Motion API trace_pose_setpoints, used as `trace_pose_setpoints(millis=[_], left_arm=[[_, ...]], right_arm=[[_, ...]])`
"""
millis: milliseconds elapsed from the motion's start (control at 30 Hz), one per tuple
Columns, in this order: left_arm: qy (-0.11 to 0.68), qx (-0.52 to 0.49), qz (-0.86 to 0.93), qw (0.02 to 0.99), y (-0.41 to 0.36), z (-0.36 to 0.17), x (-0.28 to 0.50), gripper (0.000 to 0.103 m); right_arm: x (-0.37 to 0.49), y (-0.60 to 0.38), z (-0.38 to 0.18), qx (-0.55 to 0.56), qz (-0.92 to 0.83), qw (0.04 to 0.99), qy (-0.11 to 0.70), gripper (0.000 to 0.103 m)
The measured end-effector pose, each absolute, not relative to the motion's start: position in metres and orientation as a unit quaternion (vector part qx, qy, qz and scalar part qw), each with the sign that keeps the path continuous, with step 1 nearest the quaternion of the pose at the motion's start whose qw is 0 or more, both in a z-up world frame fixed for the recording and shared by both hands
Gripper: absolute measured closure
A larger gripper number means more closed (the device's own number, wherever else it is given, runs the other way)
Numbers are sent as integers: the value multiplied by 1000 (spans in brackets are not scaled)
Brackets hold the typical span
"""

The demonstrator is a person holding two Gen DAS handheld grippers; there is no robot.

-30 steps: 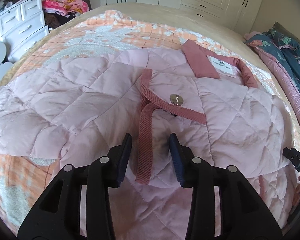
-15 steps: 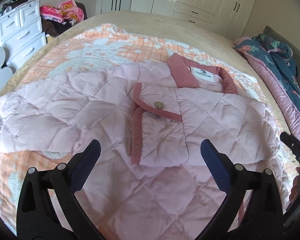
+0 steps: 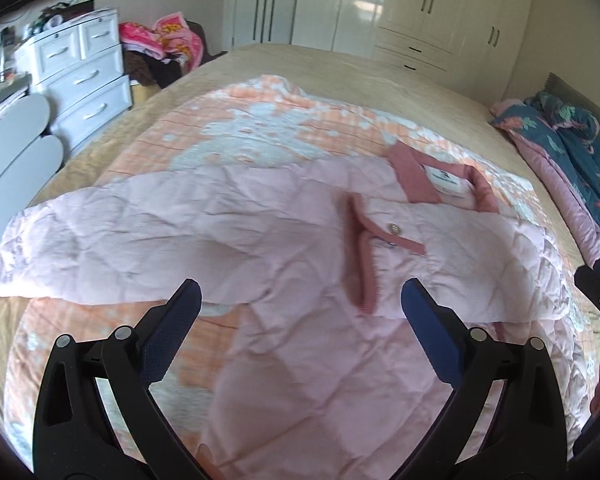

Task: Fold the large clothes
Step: 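Move the left tool to the other sleeve cuff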

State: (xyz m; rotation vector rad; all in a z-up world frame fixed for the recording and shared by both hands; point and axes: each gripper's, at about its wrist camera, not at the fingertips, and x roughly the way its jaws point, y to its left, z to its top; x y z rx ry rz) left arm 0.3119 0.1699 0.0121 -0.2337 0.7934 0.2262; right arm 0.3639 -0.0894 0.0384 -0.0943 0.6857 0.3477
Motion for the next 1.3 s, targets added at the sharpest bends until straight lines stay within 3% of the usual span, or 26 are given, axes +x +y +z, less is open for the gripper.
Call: trace_pose_setpoints(millis=[1300], left_arm=[[365, -247, 264, 858, 371, -1, 234, 9]], right_arm=[[314, 145, 54, -141, 291, 895, 307, 4]])
